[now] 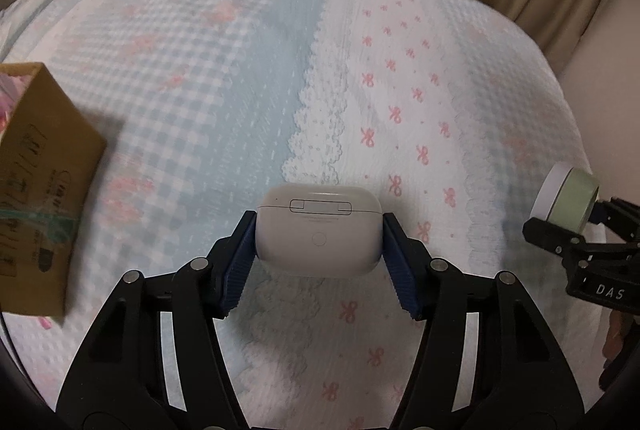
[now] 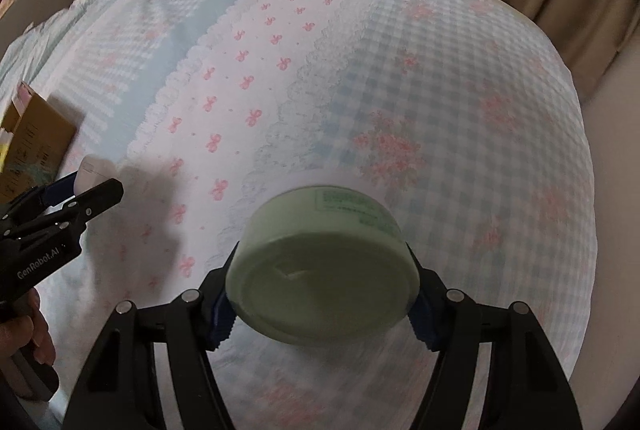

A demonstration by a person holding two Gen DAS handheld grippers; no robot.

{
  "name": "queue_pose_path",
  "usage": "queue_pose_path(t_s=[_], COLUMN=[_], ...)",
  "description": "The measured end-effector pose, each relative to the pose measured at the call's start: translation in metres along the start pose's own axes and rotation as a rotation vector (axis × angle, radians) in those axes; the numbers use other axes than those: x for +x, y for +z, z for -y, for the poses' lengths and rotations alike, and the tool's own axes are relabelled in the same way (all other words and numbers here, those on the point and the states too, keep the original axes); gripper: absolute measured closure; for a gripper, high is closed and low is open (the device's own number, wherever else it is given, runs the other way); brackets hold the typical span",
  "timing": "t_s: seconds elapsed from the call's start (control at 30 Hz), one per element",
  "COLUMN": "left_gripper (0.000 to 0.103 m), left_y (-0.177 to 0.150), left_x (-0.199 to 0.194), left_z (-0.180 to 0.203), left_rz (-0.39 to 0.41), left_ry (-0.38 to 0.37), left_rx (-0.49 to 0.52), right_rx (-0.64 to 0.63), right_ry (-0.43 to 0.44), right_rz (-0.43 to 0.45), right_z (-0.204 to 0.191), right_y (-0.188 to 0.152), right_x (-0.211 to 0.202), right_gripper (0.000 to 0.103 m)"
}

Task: Organize rigid objects
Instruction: 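Grasp the white earbud case with the left tool while the right tool grasps the green jar, then carry the earbud case and green jar into the cardboard box, open both tools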

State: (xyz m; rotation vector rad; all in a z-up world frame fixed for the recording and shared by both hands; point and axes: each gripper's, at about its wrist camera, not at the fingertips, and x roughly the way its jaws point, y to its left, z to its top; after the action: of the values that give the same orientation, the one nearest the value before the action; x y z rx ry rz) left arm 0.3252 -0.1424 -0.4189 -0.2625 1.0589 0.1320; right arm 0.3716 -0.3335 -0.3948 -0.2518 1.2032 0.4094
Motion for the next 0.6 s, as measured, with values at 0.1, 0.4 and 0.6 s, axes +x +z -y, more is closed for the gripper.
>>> queue_pose_path(t_s=[0.1,0.4,0.6], left_gripper=[0.046,0.046,0.046], left_y=[0.001,0.013,0.030], left_x=[-0.019,-0.123,-0.210], left_z=[-0.004,-0.028,-0.064], left_rz=[0.023,0.120,0.177], left_ry=[-0.012,-0.047,-0.053], left_rx=[0.000,0.004,-0.018], right_rx=[0.030,0.074,0.071], right_ry=[0.004,-0.001,0.038], right_rz=[0.021,0.124,0.191], right_z=[-0.005,-0.043,-0.099], right_y=[-0.003,0.000,0.006], right_x=[-0.014,-0.109,-0.187], right_gripper=[0.037,0.037,0.037])
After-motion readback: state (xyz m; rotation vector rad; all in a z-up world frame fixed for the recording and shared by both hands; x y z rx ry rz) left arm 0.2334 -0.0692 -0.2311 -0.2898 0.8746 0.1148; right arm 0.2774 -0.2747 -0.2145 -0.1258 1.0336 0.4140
